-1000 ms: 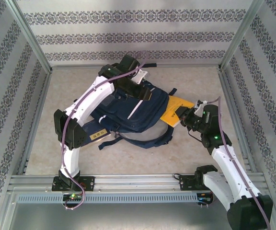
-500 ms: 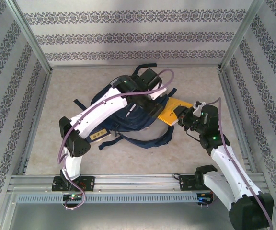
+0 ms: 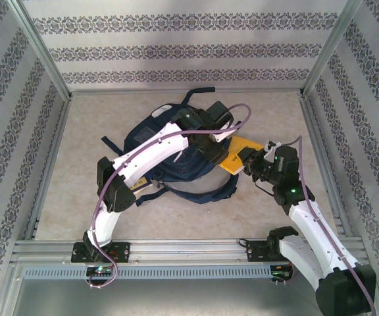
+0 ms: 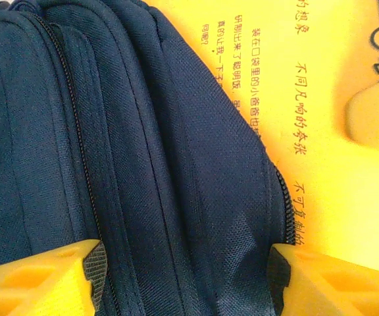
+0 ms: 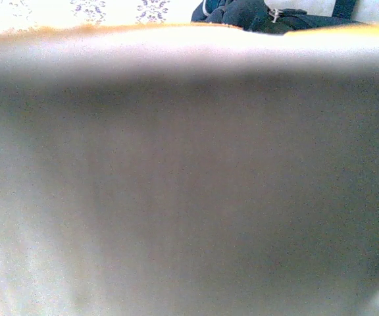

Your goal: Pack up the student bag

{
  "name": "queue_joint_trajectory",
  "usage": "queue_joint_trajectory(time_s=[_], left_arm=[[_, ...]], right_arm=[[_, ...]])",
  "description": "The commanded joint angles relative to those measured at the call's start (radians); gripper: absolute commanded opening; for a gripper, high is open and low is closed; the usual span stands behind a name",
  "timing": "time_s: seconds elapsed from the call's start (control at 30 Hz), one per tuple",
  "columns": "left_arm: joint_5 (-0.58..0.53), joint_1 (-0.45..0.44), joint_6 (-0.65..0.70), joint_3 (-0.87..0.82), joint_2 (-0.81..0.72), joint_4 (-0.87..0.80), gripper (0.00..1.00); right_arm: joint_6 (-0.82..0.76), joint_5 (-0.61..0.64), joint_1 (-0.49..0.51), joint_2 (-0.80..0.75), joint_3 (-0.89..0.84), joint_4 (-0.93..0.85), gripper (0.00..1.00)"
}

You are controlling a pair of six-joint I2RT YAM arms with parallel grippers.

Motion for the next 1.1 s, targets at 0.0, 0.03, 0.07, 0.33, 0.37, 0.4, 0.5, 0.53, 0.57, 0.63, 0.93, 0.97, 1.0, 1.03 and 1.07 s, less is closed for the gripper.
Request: queue_joint_trajectory(time_s=[0.0,0.03,0.07,0.33,0.37,0.4,0.5,0.53,0.57,0.63,0.93,0.97,1.0,1.03,1.07], left_arm=[[0.002,-0.020,-0.013,0.022,0.026,-0.011,0.65],[0.004,-0.020,-0.016,0.024,0.029,-0.009,0.62],[0.006,-0.020,-0.017,0.028,0.034,-0.011,0.59],[-0.024,-0.019,-0.013,0.079,0.068,-0.039,0.02],[-0.034,-0.019,-0.014,0.083,0.064,-0.040,0.00],[-0.049,-0.019,-0.014,0.084,0.059,-0.038,0.00],[-0.103,-0.010,-0.011,0.091,0.029,-0.034,0.00],[-0.116,-0.005,-0.010,0.095,0.016,-0.033,0.00],[-0.128,0.001,-0.011,0.098,0.000,-0.030,0.00],[-0.150,0.013,-0.014,0.101,-0.037,-0.020,0.00],[-0.232,0.044,-0.009,0.149,-0.128,0.027,0.00],[-0.234,0.045,-0.009,0.159,-0.127,0.025,0.00],[-0.229,0.045,-0.011,0.168,-0.126,0.025,0.00],[-0.223,0.046,-0.012,0.176,-0.124,0.027,0.00],[-0.214,0.047,-0.015,0.183,-0.122,0.027,0.00]], right_arm=[[0.000,-0.040,0.019,-0.036,0.025,0.172,0.00],[0.000,-0.039,0.021,-0.034,0.026,0.173,0.00],[0.000,-0.038,0.023,-0.033,0.027,0.175,0.00],[-0.020,-0.035,0.029,-0.035,0.045,0.155,0.00],[-0.029,-0.034,0.030,-0.037,0.047,0.148,0.00],[-0.041,-0.031,0.029,-0.038,0.048,0.134,0.00],[-0.072,-0.013,0.028,-0.050,0.037,0.097,0.00],[-0.084,-0.004,0.028,-0.057,0.032,0.076,0.00],[-0.091,0.007,0.028,-0.065,0.025,0.058,0.00],[-0.097,0.017,0.028,-0.083,-0.005,0.055,0.00],[-0.119,0.121,0.124,-0.172,-0.145,0.066,0.00],[-0.114,0.138,0.142,-0.176,-0.160,0.088,0.00],[-0.110,0.157,0.162,-0.175,-0.171,0.108,0.00],[-0.109,0.175,0.180,-0.171,-0.176,0.132,0.00],[-0.110,0.197,0.201,-0.162,-0.176,0.163,0.00]])
